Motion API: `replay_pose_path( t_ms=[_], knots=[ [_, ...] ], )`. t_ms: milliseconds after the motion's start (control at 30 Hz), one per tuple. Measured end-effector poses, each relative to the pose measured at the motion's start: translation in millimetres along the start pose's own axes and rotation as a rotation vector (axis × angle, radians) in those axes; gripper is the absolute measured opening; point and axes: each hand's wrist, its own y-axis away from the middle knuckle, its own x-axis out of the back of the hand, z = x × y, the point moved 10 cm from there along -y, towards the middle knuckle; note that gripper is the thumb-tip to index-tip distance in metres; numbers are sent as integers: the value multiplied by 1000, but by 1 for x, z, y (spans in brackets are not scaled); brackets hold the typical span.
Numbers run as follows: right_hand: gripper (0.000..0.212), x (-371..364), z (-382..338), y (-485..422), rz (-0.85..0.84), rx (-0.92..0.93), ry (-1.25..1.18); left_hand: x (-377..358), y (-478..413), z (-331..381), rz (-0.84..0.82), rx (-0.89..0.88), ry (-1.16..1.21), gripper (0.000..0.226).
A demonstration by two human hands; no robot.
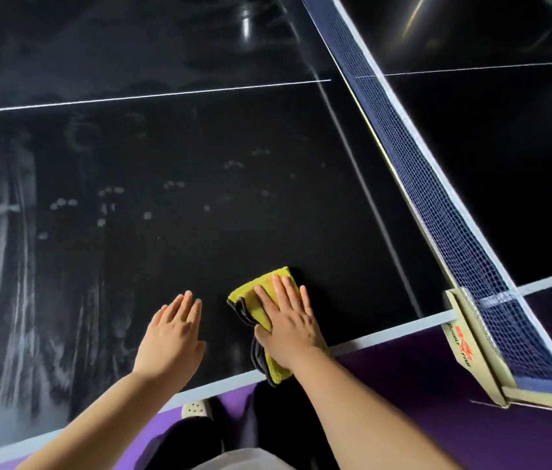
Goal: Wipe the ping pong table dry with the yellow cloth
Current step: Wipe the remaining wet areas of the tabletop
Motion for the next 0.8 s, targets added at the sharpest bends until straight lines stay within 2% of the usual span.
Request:
replay_pose_path(
  t_ms=[233,467,667,800],
  knots=[
    [71,32,144,-5,1,-123,-37,4,-64,98,-16,-45,4,72],
    [70,54,256,-16,1,-184,-41,5,-119,171,19,-55,64,72],
    [72,72,318,-30,2,-240,12,2,-130,189,45,-13,91,72],
    [71,72,319,-35,12,-283,-7,-6,-121,175,37,28,69,71]
  ],
)
